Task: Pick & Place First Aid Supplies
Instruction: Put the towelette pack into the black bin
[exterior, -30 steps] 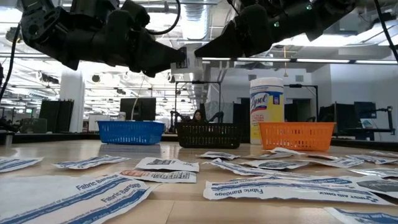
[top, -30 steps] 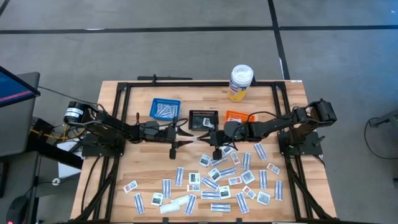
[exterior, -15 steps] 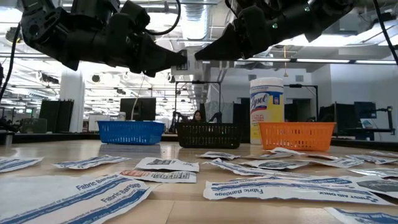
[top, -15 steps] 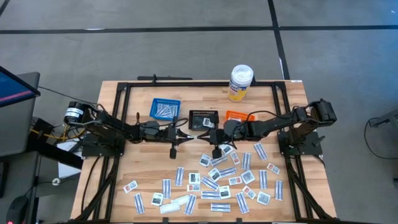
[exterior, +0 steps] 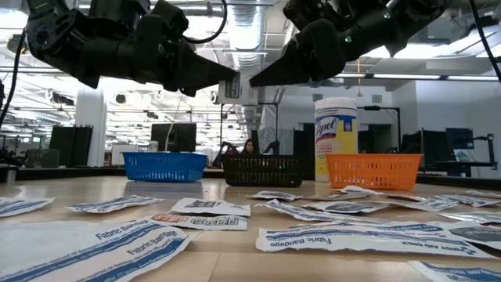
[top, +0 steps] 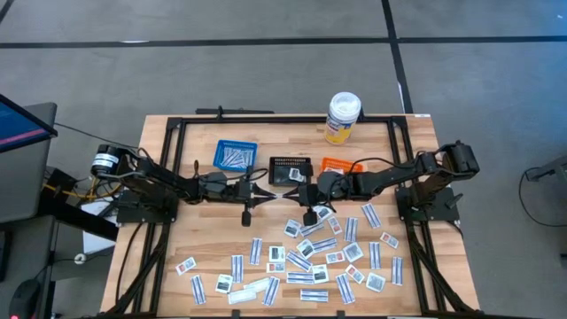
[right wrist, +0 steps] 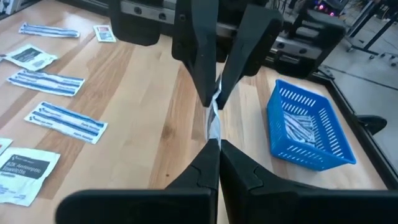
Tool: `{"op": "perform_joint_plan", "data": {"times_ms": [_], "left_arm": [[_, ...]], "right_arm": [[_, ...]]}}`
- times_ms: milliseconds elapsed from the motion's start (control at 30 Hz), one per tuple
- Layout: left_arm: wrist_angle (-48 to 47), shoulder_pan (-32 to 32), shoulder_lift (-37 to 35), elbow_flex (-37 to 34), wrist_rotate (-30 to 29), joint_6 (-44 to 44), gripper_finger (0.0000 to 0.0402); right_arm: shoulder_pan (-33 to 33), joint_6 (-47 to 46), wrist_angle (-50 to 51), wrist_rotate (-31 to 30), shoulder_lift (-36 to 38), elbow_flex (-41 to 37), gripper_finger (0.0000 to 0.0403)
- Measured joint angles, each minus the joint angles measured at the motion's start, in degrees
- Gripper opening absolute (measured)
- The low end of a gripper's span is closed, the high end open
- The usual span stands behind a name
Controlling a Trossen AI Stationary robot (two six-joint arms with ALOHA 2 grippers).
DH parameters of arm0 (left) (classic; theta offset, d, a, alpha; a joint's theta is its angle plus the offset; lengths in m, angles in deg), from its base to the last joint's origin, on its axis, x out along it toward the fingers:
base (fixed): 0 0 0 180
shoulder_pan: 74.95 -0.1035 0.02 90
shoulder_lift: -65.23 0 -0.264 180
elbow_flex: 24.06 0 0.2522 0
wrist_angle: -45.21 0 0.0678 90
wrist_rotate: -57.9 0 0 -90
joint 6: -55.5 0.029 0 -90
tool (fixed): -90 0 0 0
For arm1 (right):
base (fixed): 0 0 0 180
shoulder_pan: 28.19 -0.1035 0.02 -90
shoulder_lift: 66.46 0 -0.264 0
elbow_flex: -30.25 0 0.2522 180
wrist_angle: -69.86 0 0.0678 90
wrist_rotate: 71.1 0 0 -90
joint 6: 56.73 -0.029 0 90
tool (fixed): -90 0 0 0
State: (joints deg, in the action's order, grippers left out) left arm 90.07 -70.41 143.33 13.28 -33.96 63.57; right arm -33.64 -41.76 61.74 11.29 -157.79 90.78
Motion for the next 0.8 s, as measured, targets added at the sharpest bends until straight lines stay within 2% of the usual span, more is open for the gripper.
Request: {"op": "perform_joint_plan", "data": {"times_ms": [267, 433, 800], "left_arm": [[-0.1, 0.0, 0.0, 0.0, 0.0, -1.0, 0.0035], [-0.1, 0.0, 0.0, 0.0, -0.1, -0.6, 0.0007], [-0.2, 0.0, 0.0, 0.0, -1.4, -1.3, 0.0011]], "right_arm": [[0.0, 0.0, -0.6, 0.0, 0.0, 0.0, 0.0], [0.0, 0.0, -0.6, 0.0, 0.0, 0.0, 0.0], [0.0, 0.0, -0.1, 0.0, 0.0, 0.1, 0.0]]}}
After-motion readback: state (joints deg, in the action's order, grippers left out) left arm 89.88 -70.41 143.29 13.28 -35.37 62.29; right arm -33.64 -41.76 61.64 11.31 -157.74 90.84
